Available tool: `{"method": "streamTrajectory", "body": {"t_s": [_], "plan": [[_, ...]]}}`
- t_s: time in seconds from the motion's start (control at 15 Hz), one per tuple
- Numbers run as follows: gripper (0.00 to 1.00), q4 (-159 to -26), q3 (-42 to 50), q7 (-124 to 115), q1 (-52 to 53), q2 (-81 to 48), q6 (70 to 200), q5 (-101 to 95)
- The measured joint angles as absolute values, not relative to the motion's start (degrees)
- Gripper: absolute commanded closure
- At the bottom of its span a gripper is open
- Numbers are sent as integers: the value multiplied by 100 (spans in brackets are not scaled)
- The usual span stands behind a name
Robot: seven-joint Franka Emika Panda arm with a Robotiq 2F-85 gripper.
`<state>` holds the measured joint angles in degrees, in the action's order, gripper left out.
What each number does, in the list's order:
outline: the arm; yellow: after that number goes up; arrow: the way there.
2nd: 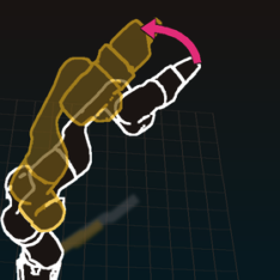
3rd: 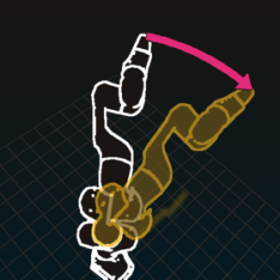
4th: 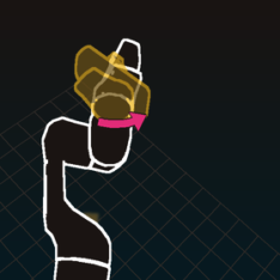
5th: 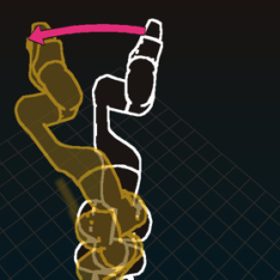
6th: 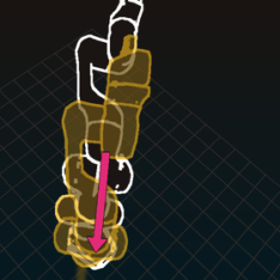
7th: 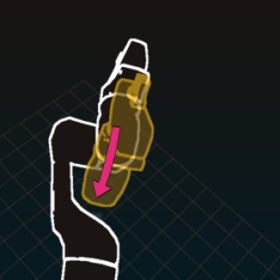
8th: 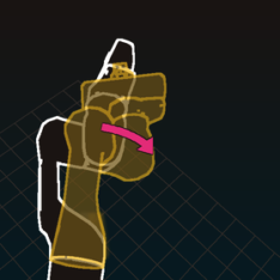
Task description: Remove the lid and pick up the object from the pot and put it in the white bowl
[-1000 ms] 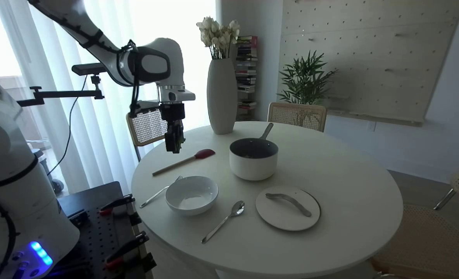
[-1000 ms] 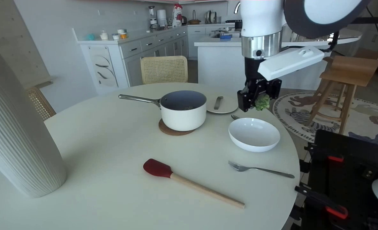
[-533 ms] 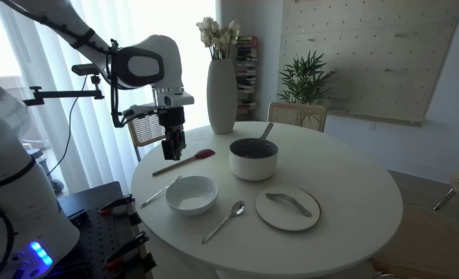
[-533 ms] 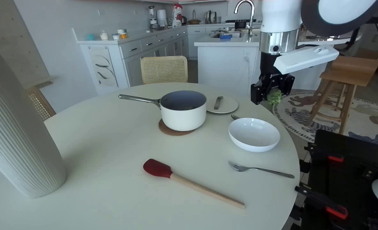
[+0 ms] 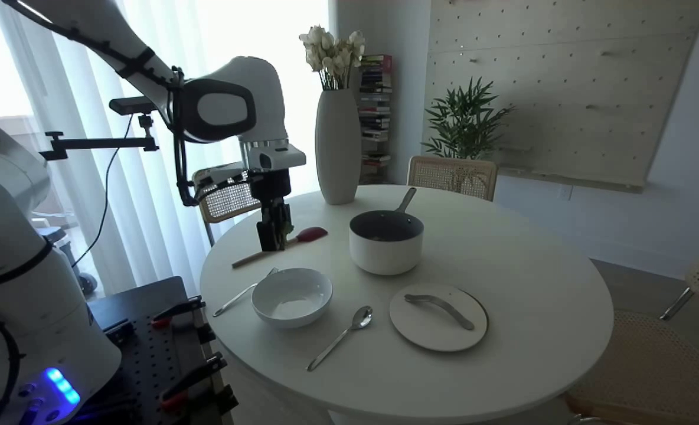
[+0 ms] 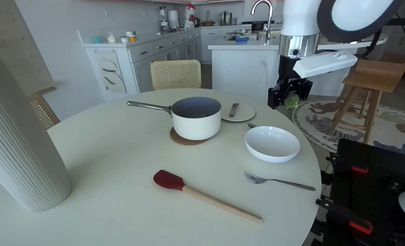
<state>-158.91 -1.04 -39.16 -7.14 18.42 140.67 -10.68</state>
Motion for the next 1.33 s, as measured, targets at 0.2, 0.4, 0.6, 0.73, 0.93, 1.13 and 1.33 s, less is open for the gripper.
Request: {"method": "streamTrajectory", "body": {"t_s": [0.2, 0.4, 0.6, 0.73, 0.93, 1.13, 1.33], "plan": [[100, -15891, -141, -3916, -713, 1569, 14239, -1069], [100, -15890, -175, -3916, -709, 1245, 14437, -1069], [100, -15883, -189, -3916, -692, 956, 14603, -1069], [100, -15860, -199, -3916, -672, 796, 14641, -1069], [100, -15819, -201, -3916, -602, 622, 14643, -1069], [100, -15761, -199, -3916, -544, 505, 14643, -1069], [75, -15693, -194, -3918, -533, 435, 14643, -1079]]}}
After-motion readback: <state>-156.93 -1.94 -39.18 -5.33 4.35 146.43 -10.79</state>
